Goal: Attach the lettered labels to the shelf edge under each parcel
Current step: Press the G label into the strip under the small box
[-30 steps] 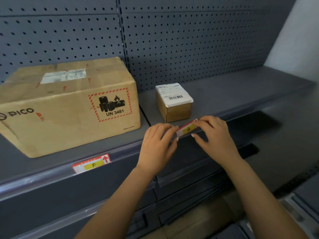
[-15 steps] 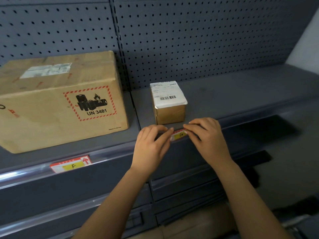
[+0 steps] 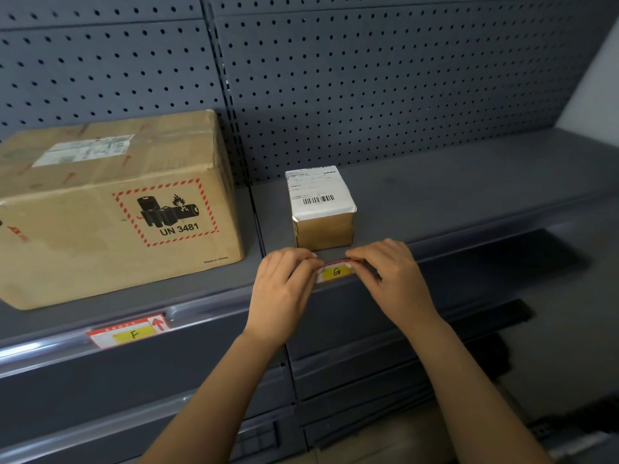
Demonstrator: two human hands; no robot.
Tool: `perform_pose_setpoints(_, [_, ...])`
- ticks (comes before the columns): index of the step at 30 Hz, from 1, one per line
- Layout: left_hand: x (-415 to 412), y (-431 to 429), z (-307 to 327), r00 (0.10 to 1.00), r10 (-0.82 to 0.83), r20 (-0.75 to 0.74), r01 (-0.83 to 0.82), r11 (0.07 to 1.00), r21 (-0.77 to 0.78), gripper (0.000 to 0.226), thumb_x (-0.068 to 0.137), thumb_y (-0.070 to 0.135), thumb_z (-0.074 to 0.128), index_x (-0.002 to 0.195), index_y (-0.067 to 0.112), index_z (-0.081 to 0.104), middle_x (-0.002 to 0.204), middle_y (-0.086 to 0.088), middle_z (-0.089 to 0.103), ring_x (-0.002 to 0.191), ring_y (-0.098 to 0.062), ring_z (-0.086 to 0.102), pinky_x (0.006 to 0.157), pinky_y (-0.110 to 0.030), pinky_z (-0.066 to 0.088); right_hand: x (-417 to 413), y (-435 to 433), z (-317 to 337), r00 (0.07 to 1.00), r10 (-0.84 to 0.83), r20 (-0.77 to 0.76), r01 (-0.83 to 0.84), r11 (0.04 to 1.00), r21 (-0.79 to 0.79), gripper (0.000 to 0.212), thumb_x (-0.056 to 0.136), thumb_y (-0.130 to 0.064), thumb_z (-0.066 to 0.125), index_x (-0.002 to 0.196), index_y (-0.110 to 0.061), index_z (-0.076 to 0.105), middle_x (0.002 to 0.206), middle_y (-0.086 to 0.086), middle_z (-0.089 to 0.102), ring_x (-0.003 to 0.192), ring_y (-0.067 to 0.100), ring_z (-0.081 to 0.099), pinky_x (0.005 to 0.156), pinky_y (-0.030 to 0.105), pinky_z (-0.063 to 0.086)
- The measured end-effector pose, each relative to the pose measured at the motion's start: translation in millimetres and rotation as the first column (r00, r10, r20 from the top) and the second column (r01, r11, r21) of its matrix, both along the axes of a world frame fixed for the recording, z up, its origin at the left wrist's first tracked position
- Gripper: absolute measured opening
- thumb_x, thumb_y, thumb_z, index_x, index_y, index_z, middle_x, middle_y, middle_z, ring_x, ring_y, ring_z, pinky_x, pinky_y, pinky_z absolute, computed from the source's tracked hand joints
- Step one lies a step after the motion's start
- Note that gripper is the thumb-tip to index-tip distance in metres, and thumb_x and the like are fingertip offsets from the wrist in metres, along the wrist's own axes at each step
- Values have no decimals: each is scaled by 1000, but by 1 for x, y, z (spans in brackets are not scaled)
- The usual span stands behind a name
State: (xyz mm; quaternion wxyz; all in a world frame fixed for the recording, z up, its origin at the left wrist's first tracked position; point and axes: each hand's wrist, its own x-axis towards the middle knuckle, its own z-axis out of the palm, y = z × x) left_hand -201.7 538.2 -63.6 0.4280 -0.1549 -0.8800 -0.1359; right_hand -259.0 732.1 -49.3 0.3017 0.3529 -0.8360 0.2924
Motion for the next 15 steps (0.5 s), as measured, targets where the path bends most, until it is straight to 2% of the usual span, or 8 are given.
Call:
perform_pose_setpoints(5, [7, -3, -14, 1000, 23, 13, -23, 1000, -10, 21, 88, 14, 72, 109, 9, 72, 106, -6, 65, 96, -22, 57, 82, -30, 38, 3, 1, -3, 999, -6, -42, 8, 999, 42, 15, 85, -18, 67, 98, -12, 71, 94, 2, 61, 86, 16, 54, 79, 30, 43])
perform_pose_setpoints(15, [14, -1, -24, 998, 56, -9, -57, 996, -61, 31, 86, 12, 70, 117, 9, 69, 108, -8, 64, 111, -25, 53, 95, -35, 37, 11, 0, -13, 999, -44, -6, 44, 999, 24, 22, 84, -17, 60, 103, -12, 71, 95, 0, 61, 91, 16, 54, 84, 29, 40])
